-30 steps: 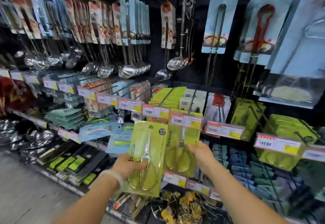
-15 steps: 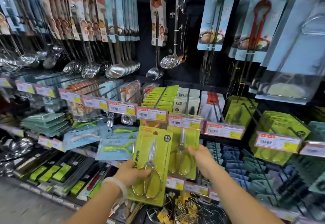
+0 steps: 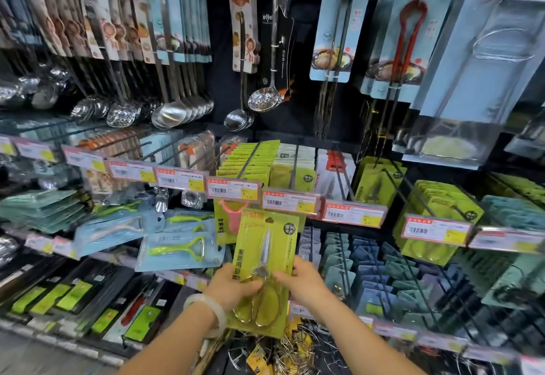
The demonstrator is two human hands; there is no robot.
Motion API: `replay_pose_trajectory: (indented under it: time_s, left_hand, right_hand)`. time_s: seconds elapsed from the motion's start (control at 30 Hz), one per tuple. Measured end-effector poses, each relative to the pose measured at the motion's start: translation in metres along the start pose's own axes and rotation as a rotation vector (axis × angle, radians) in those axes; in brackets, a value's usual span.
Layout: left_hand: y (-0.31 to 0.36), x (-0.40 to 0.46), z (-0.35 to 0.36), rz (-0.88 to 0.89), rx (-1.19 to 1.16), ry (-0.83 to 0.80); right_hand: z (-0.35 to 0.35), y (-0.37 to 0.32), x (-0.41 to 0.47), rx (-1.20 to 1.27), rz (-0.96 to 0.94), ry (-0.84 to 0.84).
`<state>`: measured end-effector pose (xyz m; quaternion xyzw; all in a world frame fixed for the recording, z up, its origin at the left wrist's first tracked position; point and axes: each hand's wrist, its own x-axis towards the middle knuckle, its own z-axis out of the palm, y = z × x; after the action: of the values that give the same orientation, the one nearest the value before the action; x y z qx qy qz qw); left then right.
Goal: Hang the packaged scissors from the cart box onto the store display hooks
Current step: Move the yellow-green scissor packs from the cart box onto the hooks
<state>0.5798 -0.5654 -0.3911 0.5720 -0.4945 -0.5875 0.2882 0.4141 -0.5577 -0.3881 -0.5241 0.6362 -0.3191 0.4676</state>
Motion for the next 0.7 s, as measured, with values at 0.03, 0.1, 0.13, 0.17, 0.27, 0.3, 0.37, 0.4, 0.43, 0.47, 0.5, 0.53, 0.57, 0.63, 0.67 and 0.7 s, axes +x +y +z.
replay_pose_trajectory:
  time_s: [0.03, 0.1, 0.13, 0.17, 0.27, 0.3, 0.37, 0.4, 0.43, 0.47, 0.5, 0.53, 0.57, 0.63, 0.67, 0.7]
  left_hand:
    - [0.001, 0.004, 0.005, 0.015, 0.018, 0.001]
    - [0.013, 0.001, 0.014, 0.043, 0.075, 0.039]
    - [0.016, 0.005, 0.016, 0.078, 0.138, 0.074]
    - [0.024, 0.003, 0.020, 0.103, 0.153, 0.080]
    - [0.041, 0.008, 0.023, 0.150, 0.172, 0.078]
    - [0.048, 0.006, 0.026, 0.161, 0.165, 0.065]
    - [0.053, 0.009, 0.029, 0.157, 0.152, 0.036]
    - [0.053, 0.011, 0.031, 0.146, 0.177, 0.028]
    - [0.050, 0.015, 0.032, 0.146, 0.188, 0.022]
    - [0.047, 0.018, 0.031, 0.136, 0.201, 0.027]
    - [0.046, 0.019, 0.032, 0.124, 0.205, 0.025]
    - [0.044, 0.021, 0.032, 0.129, 0.229, 0.037]
    - [0.043, 0.023, 0.031, 0.148, 0.228, 0.038]
    - [0.042, 0.025, 0.030, 0.155, 0.199, 0.023]
    - [0.042, 0.024, 0.029, 0.158, 0.192, 0.020]
    - [0.042, 0.024, 0.029, 0.163, 0.158, 0.007]
  right_hand:
    - [-0.002, -0.001, -0.001, 0.004, -0.023, 0.049]
    - [-0.009, -0.002, 0.000, 0.015, -0.063, 0.111]
    - [-0.014, -0.002, 0.001, 0.030, -0.077, 0.126]
    - [-0.018, -0.004, 0.002, 0.053, -0.096, 0.135]
    - [-0.031, -0.014, 0.007, 0.134, -0.123, 0.165]
    - [-0.033, -0.017, 0.009, 0.158, -0.120, 0.178]
    - [-0.035, -0.018, 0.014, 0.179, -0.096, 0.208]
    - [-0.035, -0.017, 0.015, 0.167, -0.083, 0.220]
    - [-0.034, -0.016, 0.016, 0.153, -0.071, 0.223]
    - [-0.032, -0.014, 0.016, 0.142, -0.058, 0.223]
    - [-0.031, -0.012, 0.017, 0.138, -0.057, 0.220]
    - [-0.030, -0.011, 0.017, 0.131, -0.062, 0.212]
    - [-0.030, -0.011, 0.017, 0.133, -0.069, 0.207]
    - [-0.031, -0.012, 0.017, 0.144, -0.084, 0.209]
    - [-0.032, -0.013, 0.014, 0.136, -0.083, 0.195]
    - [-0.034, -0.012, 0.013, 0.115, -0.078, 0.172]
